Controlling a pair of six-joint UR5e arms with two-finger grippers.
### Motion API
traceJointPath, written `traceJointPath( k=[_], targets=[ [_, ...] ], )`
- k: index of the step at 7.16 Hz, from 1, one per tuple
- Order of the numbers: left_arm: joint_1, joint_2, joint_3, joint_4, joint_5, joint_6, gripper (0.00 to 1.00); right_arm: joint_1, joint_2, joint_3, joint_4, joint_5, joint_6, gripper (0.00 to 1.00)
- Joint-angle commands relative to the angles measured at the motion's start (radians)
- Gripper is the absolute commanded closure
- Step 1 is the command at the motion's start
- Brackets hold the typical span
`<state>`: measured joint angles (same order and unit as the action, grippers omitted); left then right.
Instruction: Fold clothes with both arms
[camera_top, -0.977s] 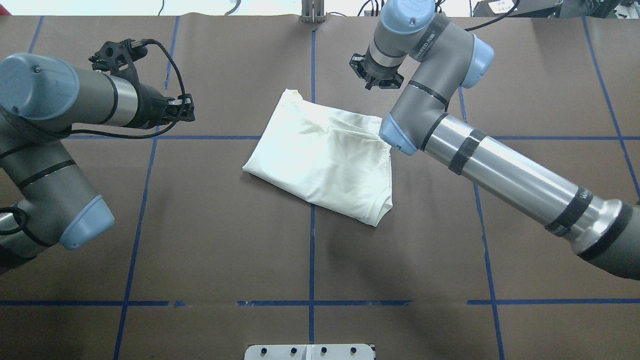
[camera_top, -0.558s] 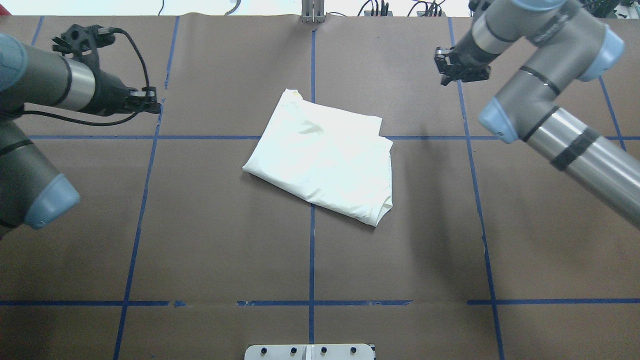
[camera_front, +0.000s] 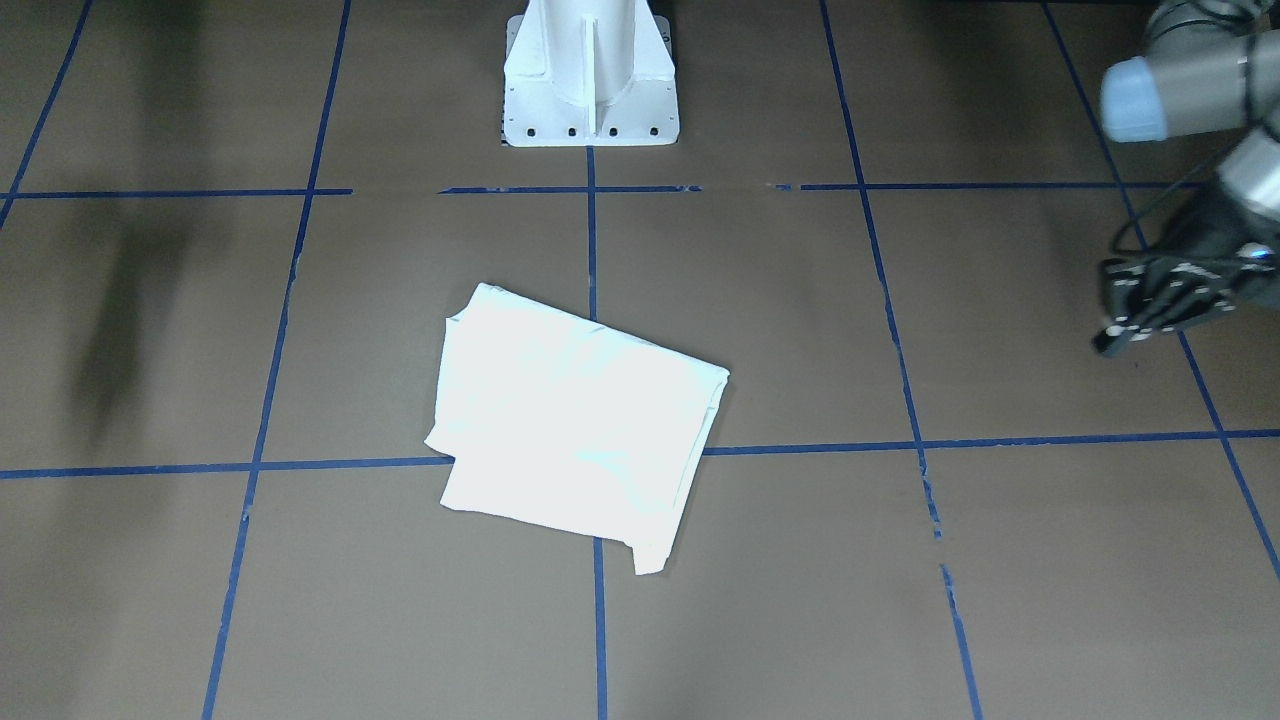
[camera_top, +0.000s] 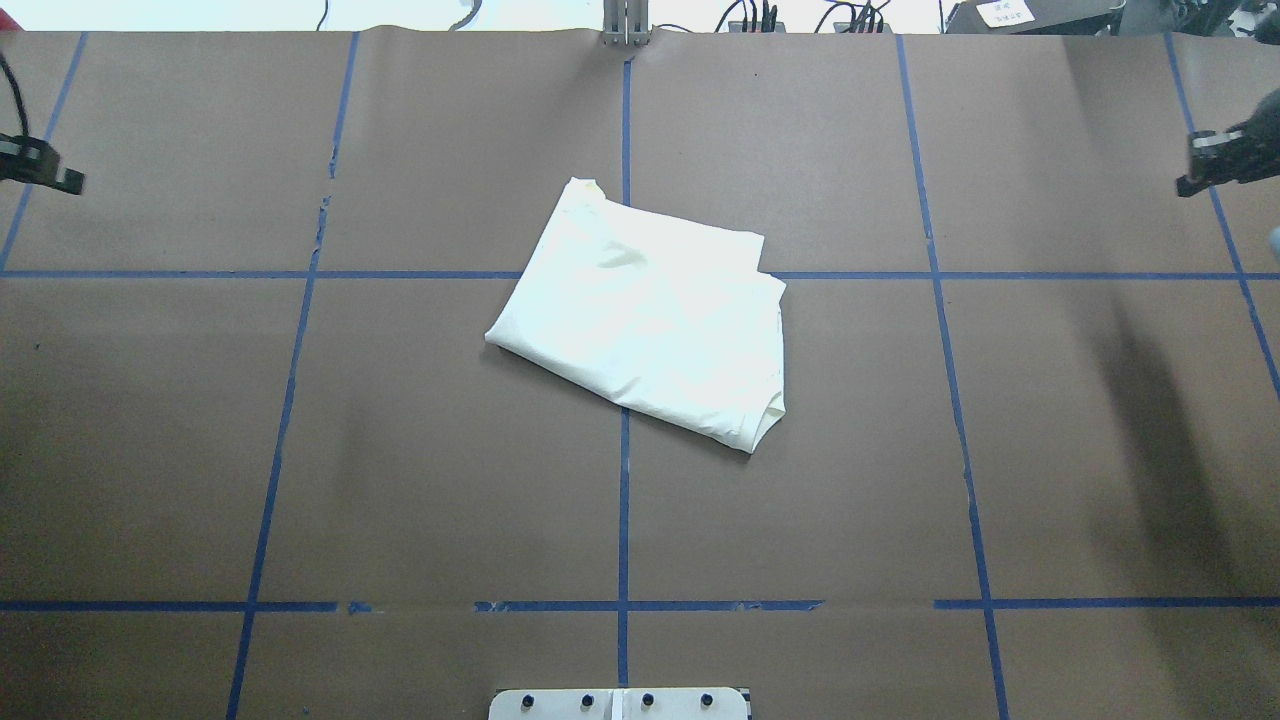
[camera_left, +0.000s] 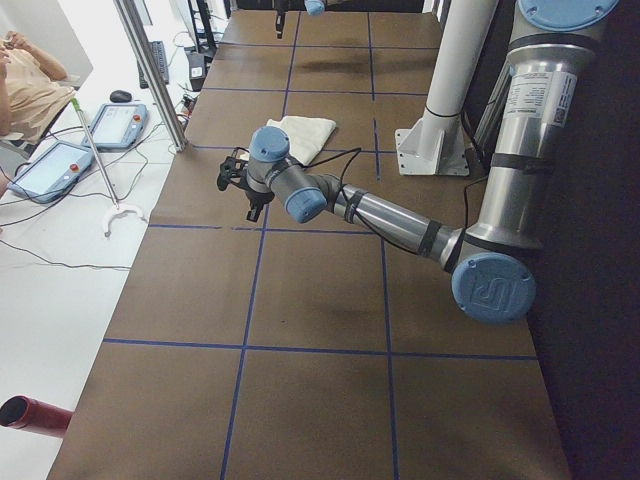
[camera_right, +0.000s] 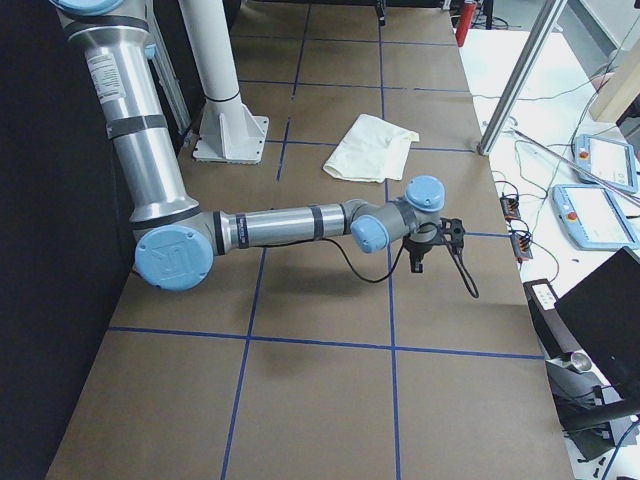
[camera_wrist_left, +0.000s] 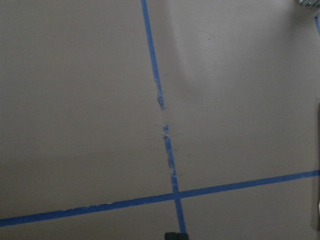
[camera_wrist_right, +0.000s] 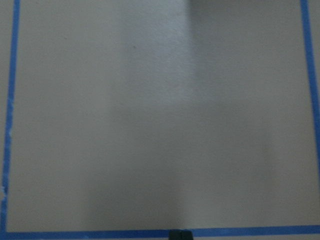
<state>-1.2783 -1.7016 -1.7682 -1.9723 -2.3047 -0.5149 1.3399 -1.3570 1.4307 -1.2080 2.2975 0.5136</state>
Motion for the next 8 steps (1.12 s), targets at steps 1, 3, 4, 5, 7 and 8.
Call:
traceJointPath(
  k=[1,3,4,5,7,8],
  targets=[
    [-0.178,0.008,0.003,0.264,-0.015,0.359,0.72,0.138,-0.095,0.036,-0.103,0.016,-0.241,0.92],
    [-0.206,0.017,0.089,0.381,-0.028,0.487,0.0,0.165,-0.155,0.236,-0.357,0.004,-0.288,0.02],
    [-0.22,0.048,0.111,0.378,-0.045,0.49,0.0,0.165,-0.21,0.294,-0.369,0.005,-0.294,0.0],
    [-0.226,0.13,0.113,0.36,-0.129,0.492,0.0,0.165,-0.244,0.316,-0.367,0.011,-0.302,0.0],
    [-0.349,0.166,0.136,0.288,-0.13,0.588,0.0,0.165,-0.251,0.295,-0.366,0.016,-0.329,0.0],
    [-0.358,0.198,0.057,0.288,-0.125,0.593,0.0,0.165,-0.251,0.287,-0.366,0.016,-0.349,0.0]
  ],
)
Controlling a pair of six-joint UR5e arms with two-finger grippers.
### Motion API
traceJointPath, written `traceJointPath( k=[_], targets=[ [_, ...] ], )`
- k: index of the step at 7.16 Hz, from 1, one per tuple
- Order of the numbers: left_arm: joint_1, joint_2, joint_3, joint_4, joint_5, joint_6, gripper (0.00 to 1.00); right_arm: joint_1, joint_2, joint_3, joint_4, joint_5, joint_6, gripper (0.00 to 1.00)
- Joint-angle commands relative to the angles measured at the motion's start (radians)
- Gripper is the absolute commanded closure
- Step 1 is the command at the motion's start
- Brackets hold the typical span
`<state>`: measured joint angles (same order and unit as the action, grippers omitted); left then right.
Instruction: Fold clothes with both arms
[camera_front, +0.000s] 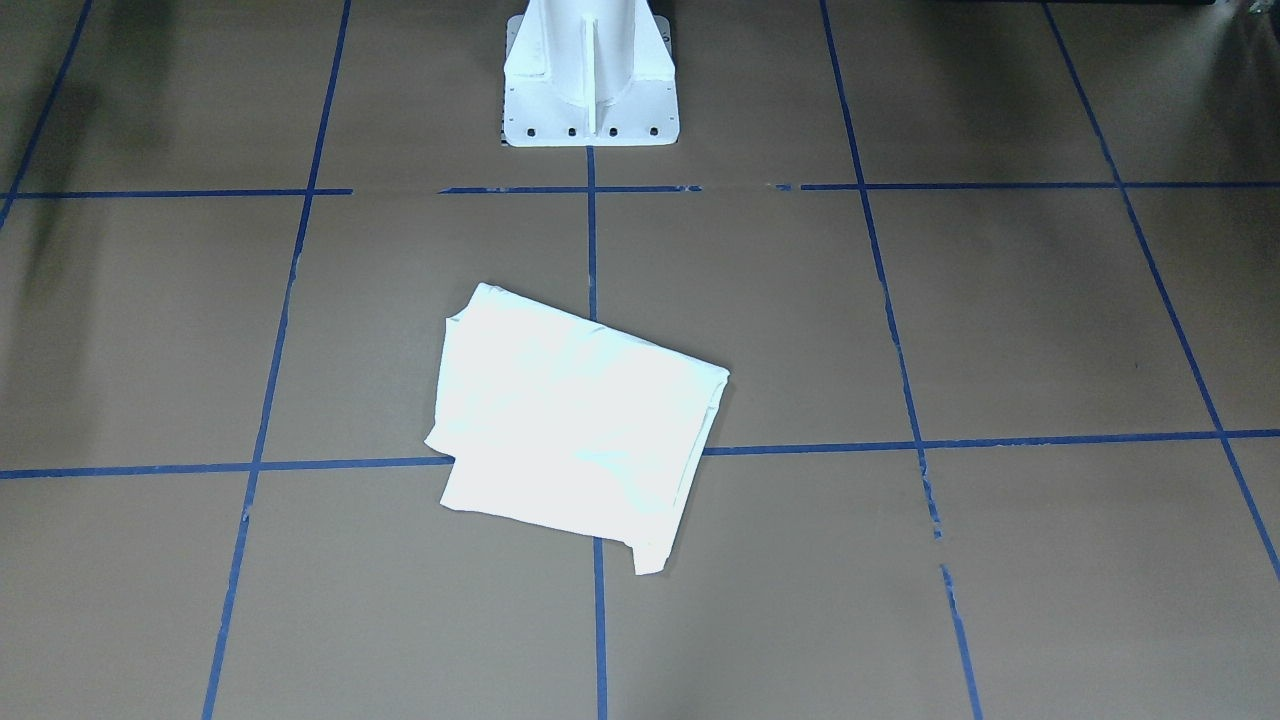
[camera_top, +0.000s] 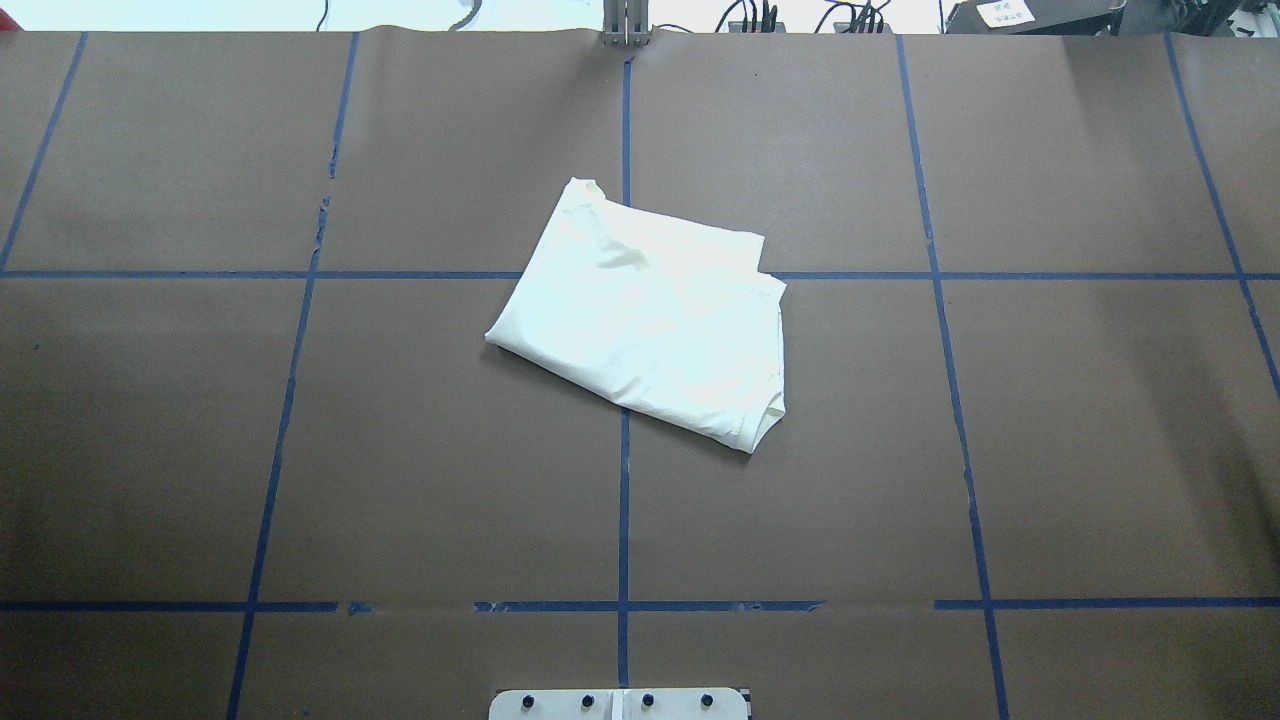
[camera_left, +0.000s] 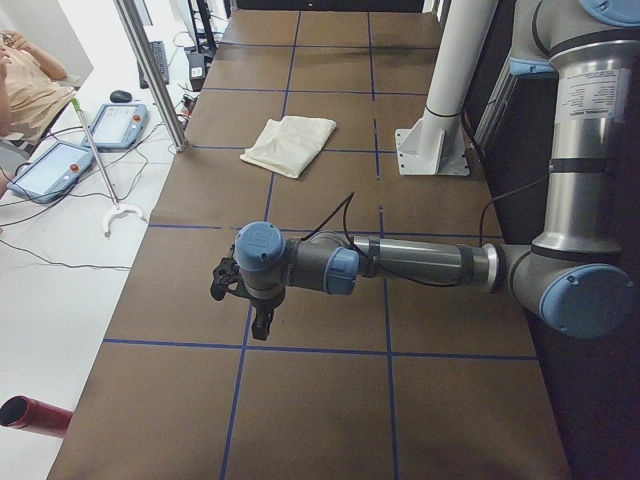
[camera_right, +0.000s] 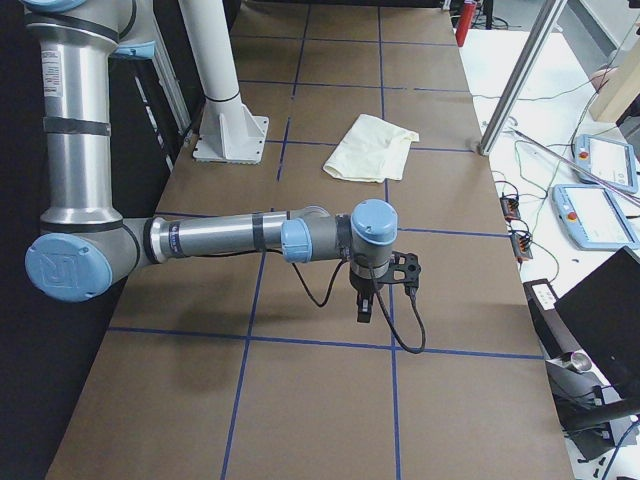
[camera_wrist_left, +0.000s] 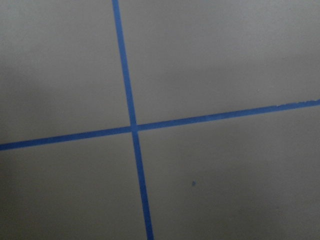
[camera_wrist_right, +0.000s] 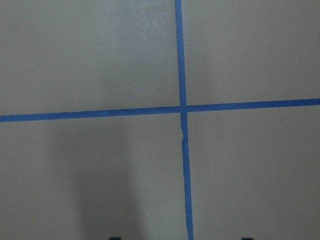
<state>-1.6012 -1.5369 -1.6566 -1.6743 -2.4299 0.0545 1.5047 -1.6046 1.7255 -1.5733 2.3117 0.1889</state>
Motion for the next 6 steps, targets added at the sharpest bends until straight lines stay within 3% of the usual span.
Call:
traceJointPath(
  k=[1,4,6],
  targets=[
    [-0.034,0.056,-0.08,-0.01,0.002,0.022,0.0,0.0,-0.005,-0.014,0.001,0.0,-0.025,0.0],
    [-0.031,0.055,-0.097,0.128,0.003,-0.015,0.0,0.0,-0.002,-0.041,0.001,-0.005,-0.026,0.0],
    [-0.028,0.133,-0.111,0.078,0.125,-0.013,0.0,0.0,-0.002,-0.043,0.001,-0.005,-0.025,0.0]
  ],
)
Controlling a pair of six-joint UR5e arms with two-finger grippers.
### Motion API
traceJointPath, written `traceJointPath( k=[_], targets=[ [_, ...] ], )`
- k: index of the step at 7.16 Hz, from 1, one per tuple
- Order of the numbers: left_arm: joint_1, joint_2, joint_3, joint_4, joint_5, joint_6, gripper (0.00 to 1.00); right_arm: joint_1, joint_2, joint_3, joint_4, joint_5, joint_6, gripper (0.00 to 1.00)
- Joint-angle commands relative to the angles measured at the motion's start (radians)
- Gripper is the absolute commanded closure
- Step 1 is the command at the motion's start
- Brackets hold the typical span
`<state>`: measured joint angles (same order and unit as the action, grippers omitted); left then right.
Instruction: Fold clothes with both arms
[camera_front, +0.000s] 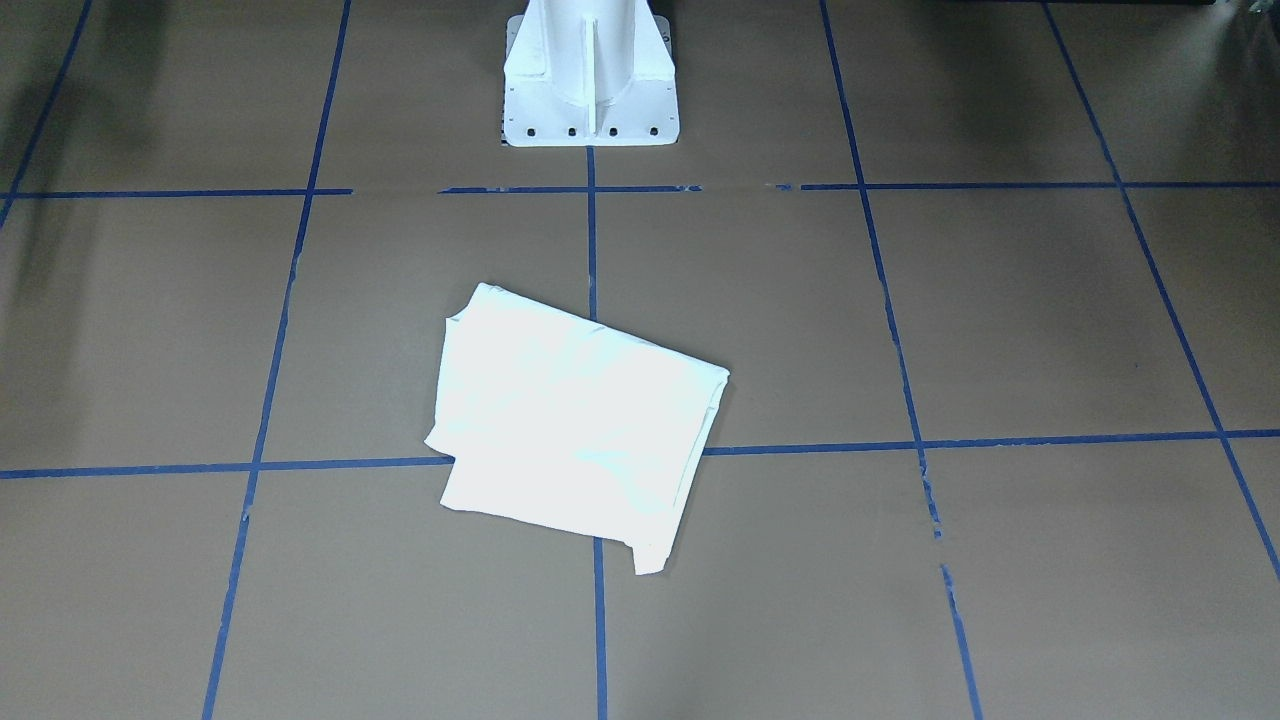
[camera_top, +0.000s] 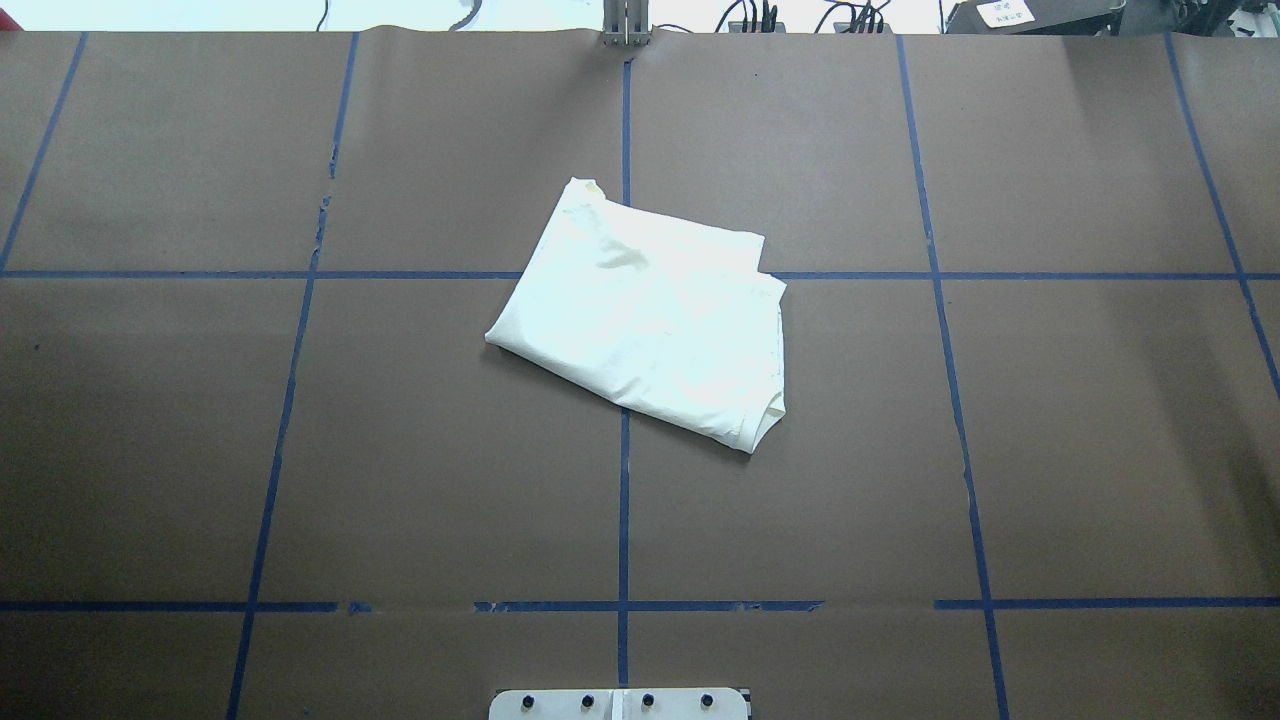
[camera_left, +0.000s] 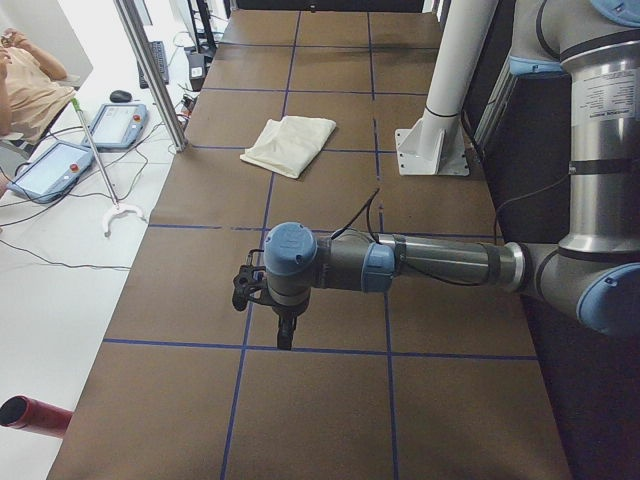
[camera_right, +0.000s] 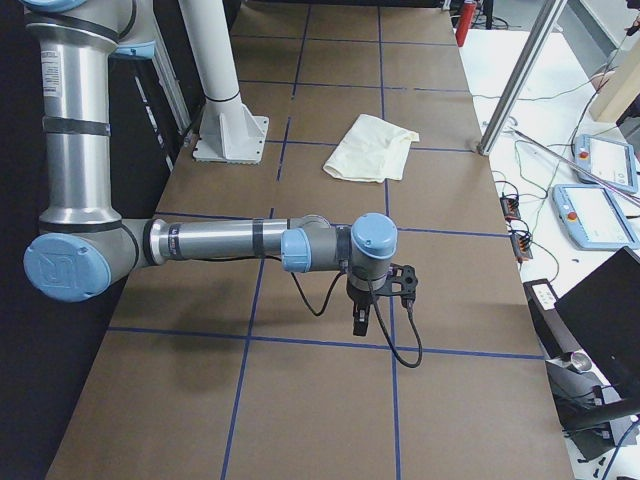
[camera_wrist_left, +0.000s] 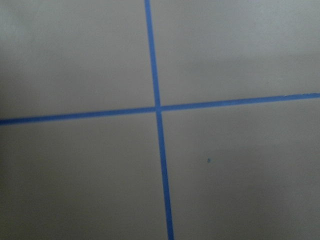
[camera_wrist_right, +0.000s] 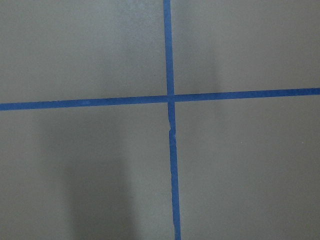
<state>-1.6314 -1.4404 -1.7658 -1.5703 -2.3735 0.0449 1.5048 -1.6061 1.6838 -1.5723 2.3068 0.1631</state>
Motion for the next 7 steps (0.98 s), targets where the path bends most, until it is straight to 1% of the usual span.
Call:
traceJointPath(
  k=[1,3,6,7],
  targets=[
    [0.002,0.025,-0.01,-0.027,0.08,-0.003,0.0,0.0,-0.001,-0.001,0.0,0.003,0.001,0.0],
    [0.004,0.028,-0.049,-0.019,0.079,0.004,0.0,0.0,-0.001,-0.004,0.0,0.002,0.004,0.0],
    [0.019,0.017,-0.04,-0.016,0.071,0.006,0.0,-0.002,0.002,-0.007,0.0,0.0,0.004,0.0],
    [0.051,0.012,-0.038,-0.011,0.076,0.004,0.0,-0.003,0.002,-0.007,0.0,0.0,0.004,0.0]
  ],
)
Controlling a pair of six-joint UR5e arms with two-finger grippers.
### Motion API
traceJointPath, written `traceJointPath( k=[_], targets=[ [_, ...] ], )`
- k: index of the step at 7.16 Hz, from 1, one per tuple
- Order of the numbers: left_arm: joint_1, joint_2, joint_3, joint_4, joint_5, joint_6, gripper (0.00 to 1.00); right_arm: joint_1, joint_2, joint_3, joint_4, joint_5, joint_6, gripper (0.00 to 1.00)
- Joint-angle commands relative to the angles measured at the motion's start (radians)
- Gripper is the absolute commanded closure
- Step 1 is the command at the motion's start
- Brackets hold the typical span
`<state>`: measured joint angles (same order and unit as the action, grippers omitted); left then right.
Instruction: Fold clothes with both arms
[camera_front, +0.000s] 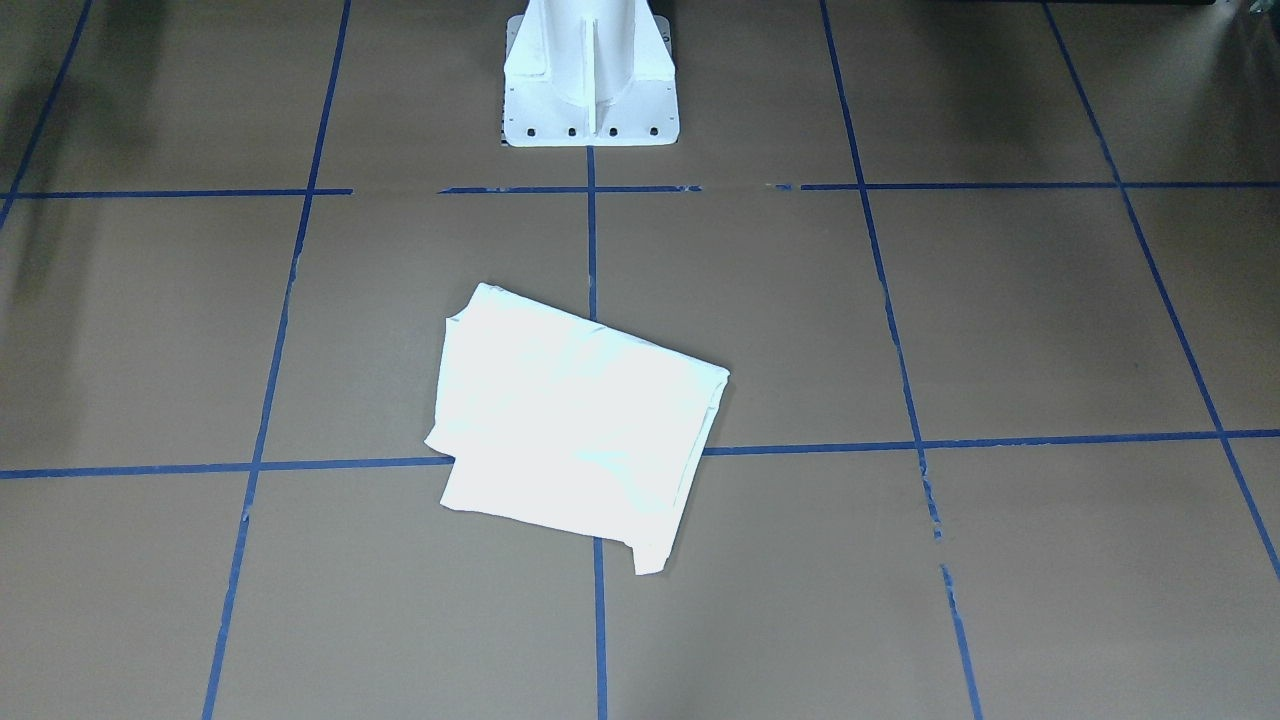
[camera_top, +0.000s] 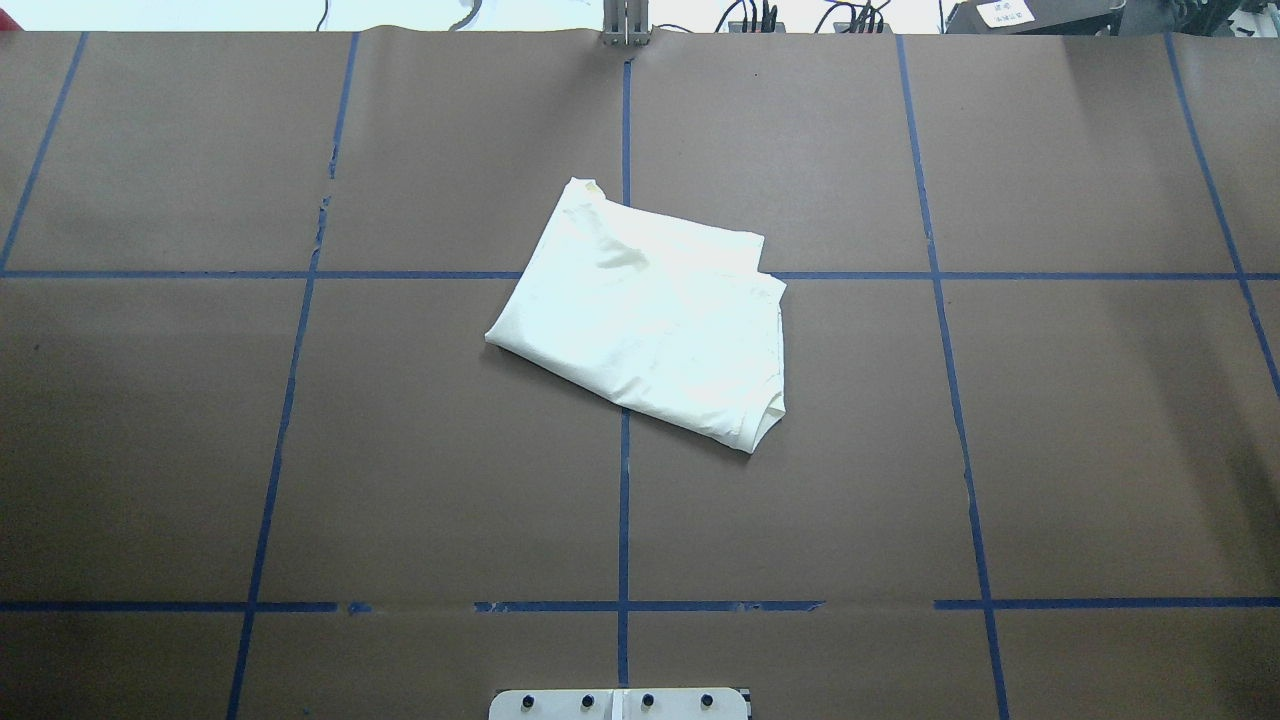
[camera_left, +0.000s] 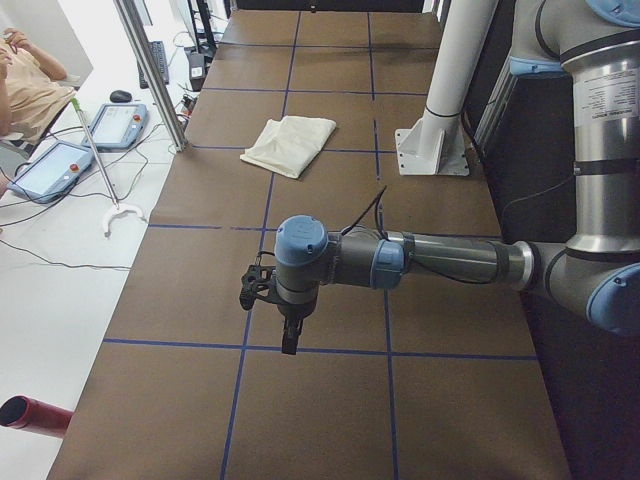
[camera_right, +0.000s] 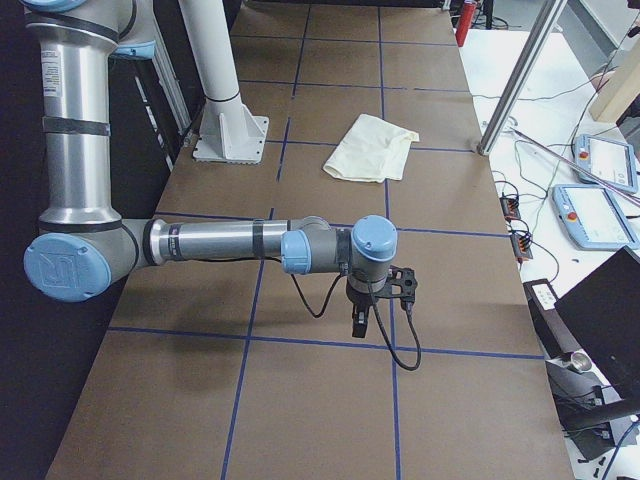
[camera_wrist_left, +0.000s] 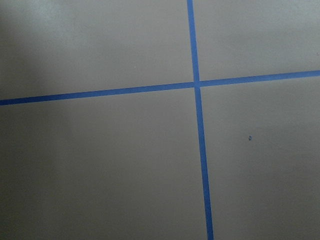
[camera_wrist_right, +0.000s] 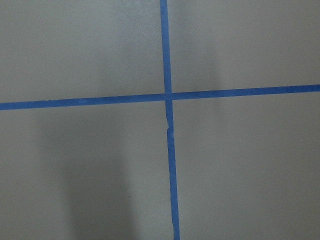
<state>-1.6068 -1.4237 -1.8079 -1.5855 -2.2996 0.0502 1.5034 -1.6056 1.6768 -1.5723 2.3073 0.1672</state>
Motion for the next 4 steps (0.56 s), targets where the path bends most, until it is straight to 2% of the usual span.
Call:
traceJointPath(
  k=[1,3,4],
  targets=[
    [0.034,-0.001,0.01,0.007,0.002,-0.001,0.0,-0.002,0.003,0.0,0.0,0.0,0.0,0.0],
    [0.034,-0.026,0.004,0.15,0.003,-0.004,0.0,-0.003,0.003,0.0,0.0,0.0,0.002,0.0],
    [0.034,-0.026,0.019,0.156,0.003,-0.001,0.0,-0.005,0.003,0.0,0.0,0.0,0.002,0.0]
  ],
)
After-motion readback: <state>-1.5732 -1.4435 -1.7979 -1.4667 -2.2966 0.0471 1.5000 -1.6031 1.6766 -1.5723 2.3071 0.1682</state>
